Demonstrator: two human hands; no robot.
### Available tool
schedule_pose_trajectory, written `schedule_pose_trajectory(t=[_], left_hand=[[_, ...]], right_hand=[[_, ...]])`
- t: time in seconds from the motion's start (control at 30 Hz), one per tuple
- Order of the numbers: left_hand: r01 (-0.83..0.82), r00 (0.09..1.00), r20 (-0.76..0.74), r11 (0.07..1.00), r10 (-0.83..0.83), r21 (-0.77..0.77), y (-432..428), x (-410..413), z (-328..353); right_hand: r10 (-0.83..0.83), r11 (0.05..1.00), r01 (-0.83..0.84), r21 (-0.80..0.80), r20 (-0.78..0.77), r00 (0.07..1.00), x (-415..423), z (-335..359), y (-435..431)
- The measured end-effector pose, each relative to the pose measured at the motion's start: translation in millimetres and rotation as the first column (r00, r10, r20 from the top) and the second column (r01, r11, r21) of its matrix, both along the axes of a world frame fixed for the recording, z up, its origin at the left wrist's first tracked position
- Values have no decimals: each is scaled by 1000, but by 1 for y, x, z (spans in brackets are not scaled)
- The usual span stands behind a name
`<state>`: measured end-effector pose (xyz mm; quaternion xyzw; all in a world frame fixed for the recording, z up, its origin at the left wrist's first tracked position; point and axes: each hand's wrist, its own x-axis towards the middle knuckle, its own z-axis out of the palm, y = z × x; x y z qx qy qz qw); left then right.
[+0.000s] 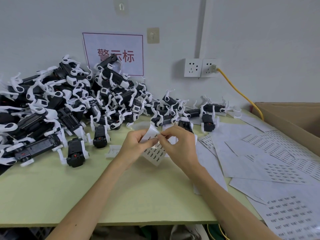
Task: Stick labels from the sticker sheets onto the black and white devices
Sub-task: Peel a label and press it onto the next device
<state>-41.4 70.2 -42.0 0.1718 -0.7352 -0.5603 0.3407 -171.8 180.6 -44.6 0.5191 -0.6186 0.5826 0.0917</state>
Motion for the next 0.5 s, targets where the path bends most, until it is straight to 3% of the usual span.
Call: schedule_pose_trajectory(t=[0.37,0.43,0.5], left_hand=[[-9,1000,-27,1000,9,-14,-3,-1,-2],[-76,997,-25,996,75,-36,-6,-3,-3],[-239,968,46,963,246,-128,-10,-5,-5]], right_hand=[[-41,998,42,-40,47,998,-7,2,-1],[-63,996,68,-57,89,994,-10,2,-1],[-57,996,65,-54,136,989,-13,1,-1]])
